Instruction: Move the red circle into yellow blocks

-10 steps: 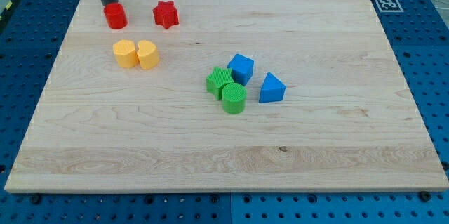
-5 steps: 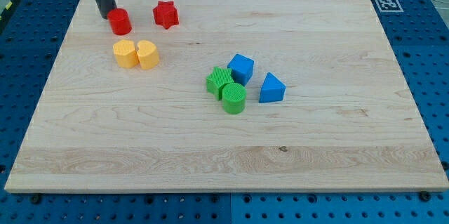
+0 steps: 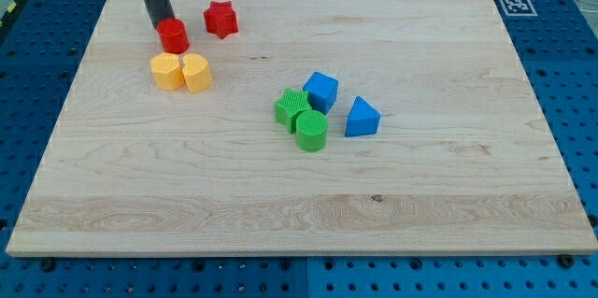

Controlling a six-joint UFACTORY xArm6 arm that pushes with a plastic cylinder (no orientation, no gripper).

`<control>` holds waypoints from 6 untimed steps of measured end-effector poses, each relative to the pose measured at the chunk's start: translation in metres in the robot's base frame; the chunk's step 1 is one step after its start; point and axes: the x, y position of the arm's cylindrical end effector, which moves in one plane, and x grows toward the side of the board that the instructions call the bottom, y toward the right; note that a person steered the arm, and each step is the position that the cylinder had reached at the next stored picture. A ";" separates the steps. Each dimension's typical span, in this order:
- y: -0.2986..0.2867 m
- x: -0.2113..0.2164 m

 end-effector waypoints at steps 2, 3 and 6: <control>0.003 0.020; 0.004 0.023; 0.033 0.019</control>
